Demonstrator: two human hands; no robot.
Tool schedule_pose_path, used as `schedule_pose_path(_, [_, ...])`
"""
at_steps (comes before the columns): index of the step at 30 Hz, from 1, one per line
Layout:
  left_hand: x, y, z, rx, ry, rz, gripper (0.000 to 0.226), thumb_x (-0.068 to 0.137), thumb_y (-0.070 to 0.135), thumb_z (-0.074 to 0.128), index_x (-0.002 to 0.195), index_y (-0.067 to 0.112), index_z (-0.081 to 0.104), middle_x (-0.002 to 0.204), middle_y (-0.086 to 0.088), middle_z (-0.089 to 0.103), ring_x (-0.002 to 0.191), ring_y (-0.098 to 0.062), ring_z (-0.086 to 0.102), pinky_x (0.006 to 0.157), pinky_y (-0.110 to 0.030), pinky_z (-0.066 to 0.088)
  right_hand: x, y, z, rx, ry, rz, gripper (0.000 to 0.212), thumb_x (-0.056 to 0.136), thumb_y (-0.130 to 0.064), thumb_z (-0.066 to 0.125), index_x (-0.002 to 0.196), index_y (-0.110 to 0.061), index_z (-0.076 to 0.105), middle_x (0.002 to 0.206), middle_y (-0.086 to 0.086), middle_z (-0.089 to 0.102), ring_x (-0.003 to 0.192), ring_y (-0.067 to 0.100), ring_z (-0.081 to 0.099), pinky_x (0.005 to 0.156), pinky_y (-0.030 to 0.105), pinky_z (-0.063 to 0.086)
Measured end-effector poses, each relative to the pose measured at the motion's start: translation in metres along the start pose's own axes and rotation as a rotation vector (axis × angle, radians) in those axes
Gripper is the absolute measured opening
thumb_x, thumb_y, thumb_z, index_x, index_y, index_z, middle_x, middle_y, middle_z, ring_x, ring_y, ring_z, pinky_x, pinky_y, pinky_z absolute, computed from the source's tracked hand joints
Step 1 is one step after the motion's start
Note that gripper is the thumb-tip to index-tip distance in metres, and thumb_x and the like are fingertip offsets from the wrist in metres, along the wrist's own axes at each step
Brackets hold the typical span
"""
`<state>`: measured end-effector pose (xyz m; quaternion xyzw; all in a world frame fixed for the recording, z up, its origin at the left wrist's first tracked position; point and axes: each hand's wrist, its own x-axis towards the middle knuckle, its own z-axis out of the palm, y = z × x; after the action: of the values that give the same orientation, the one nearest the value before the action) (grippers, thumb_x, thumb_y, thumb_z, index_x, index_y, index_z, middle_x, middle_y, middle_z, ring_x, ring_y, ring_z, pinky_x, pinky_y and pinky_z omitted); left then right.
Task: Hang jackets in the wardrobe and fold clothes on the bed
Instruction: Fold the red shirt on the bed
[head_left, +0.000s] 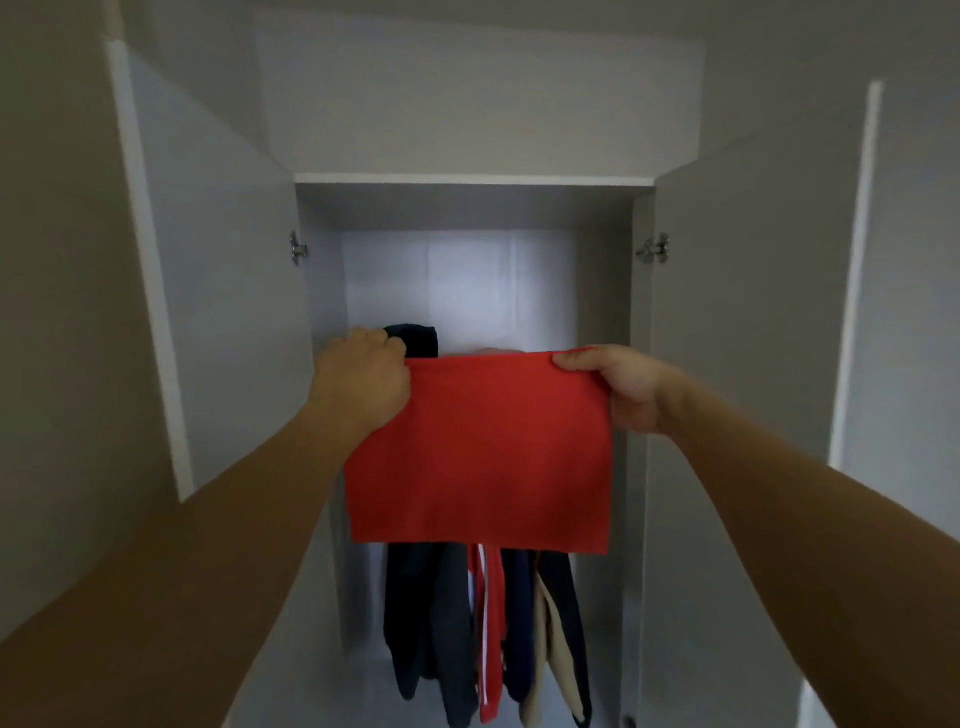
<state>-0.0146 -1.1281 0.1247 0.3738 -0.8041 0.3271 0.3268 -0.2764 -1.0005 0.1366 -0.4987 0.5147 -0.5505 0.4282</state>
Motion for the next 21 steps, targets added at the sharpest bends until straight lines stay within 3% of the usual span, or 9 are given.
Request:
schedule_pose_path(2, [0.031, -0.013, 0.034, 0.090, 0.008, -0.010, 0.016, 0.086, 0.003, 0.050, 0.079, -0.004, 0.063, 0.082, -0.024, 0.061, 0.076, -0.036, 0.057, 0.067, -0.043, 0.039, 0.054, 0.001, -0.008, -0.008, 0.032, -0.062, 0.016, 0.095, -0.014, 0.055, 0.102, -0.008, 0.069, 0.085, 0.006, 0.074, 0.071, 0.016, 0.071, 0.060, 0.028, 0.057])
schedule_pose_path(4, [0.061, -0.027, 0.069, 0.182, -0.039, -0.075, 0.015, 0.089, 0.006, 0.050, 0.088, -0.002, 0.063, 0.091, -0.022, 0.061, 0.084, -0.035, 0.057, 0.072, -0.042, 0.038, 0.110, 0.005, -0.010, -0.046, 0.135, -0.171, 0.004, 0.093, -0.019, 0.063, 0.089, -0.017, 0.064, 0.075, 0.003, 0.068, 0.062, 0.015, 0.066, 0.058, 0.030, 0.055])
schedule_pose_path(7, [0.117, -0.055, 0.113, 0.198, -0.085, -0.242, 0.021, 0.095, 0.015, 0.043, 0.104, 0.001, 0.056, 0.106, -0.018, 0.060, 0.095, -0.035, 0.058, 0.076, -0.039, 0.038, 0.194, -0.001, -0.014, -0.083, 0.216, -0.351, 0.015, 0.091, -0.027, 0.066, 0.081, -0.022, 0.056, 0.070, -0.002, 0.061, 0.060, 0.012, 0.058, 0.055, 0.026, 0.052])
schedule_pose_path(10, [0.164, -0.080, 0.145, 0.268, -0.031, -0.311, 0.020, 0.093, 0.014, 0.043, 0.103, 0.002, 0.056, 0.105, -0.019, 0.062, 0.094, -0.036, 0.059, 0.078, -0.038, 0.040, 0.267, -0.014, -0.012, -0.158, 0.231, -0.451, 0.016, 0.093, -0.033, 0.062, 0.084, -0.022, 0.054, 0.075, -0.002, 0.059, 0.062, 0.010, 0.056, 0.049, 0.023, 0.048])
schedule_pose_path(13, [0.207, -0.106, 0.173, 0.337, 0.017, -0.351, 0.024, 0.091, 0.013, 0.044, 0.105, 0.000, 0.058, 0.106, -0.022, 0.063, 0.099, -0.038, 0.057, 0.084, -0.040, 0.038, 0.337, -0.027, -0.008, -0.137, 0.245, -0.482, 0.016, 0.094, -0.034, 0.059, 0.086, -0.022, 0.052, 0.079, -0.003, 0.057, 0.065, 0.009, 0.054, 0.049, 0.022, 0.047])
schedule_pose_path(18, [0.261, -0.148, 0.224, 0.430, 0.003, -0.351, 0.028, 0.088, 0.014, 0.044, 0.107, 0.005, 0.064, 0.108, -0.020, 0.065, 0.104, -0.037, 0.055, 0.090, -0.041, 0.036, 0.434, -0.031, 0.004, -0.084, 0.216, -0.404, 0.015, 0.097, -0.031, 0.056, 0.095, -0.017, 0.052, 0.095, 0.005, 0.060, 0.080, 0.017, 0.058, 0.073, 0.038, 0.054])
schedule_pose_path(21, [0.278, -0.172, 0.261, 0.472, -0.079, -0.336, 0.029, 0.086, 0.018, 0.046, 0.104, 0.011, 0.068, 0.106, -0.017, 0.067, 0.105, -0.034, 0.055, 0.093, -0.040, 0.034, 0.482, -0.027, 0.011, -0.088, 0.187, -0.305, 0.013, 0.097, -0.025, 0.058, 0.091, -0.015, 0.051, 0.093, 0.008, 0.062, 0.077, 0.020, 0.060, 0.061, 0.034, 0.054])
